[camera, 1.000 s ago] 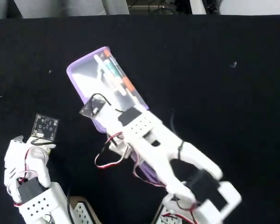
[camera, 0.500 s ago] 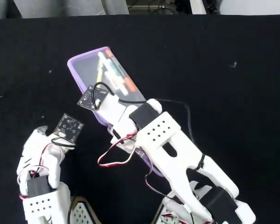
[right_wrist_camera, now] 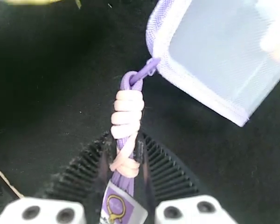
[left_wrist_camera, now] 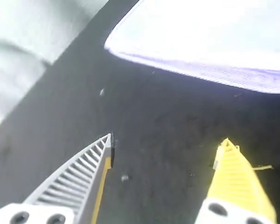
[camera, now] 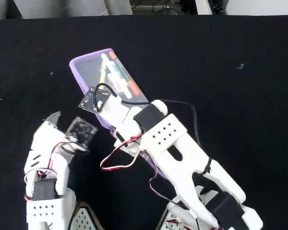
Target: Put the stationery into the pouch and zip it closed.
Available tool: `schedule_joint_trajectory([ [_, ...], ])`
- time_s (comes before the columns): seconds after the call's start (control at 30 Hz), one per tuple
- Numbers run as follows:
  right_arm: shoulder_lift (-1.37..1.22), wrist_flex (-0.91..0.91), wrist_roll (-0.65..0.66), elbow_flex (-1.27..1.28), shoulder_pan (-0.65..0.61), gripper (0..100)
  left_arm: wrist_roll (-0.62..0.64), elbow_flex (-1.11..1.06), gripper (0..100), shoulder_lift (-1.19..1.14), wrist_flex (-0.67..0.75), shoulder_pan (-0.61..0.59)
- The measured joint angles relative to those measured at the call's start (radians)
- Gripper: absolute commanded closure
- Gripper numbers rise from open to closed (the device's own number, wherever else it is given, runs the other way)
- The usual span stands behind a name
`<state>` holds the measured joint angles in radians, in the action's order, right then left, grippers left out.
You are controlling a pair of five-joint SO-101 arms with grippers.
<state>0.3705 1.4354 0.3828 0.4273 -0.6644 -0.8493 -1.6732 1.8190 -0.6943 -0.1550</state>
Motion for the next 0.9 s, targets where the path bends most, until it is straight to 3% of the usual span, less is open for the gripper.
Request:
schedule_joint_trajectory([
  [0.2,0.0,0.0,0.009,0.0,0.061,98.8,-0.117,0.0,66,0.0,0.003,0.091],
  [0.57,0.0,0.072,0.02,-0.087,0.066,98.8,-0.132,0.0,66,0.0,0.005,0.321],
  [0.9,0.0,0.127,0.017,-0.097,0.066,98.8,-0.132,0.0,66,0.0,0.046,0.376],
])
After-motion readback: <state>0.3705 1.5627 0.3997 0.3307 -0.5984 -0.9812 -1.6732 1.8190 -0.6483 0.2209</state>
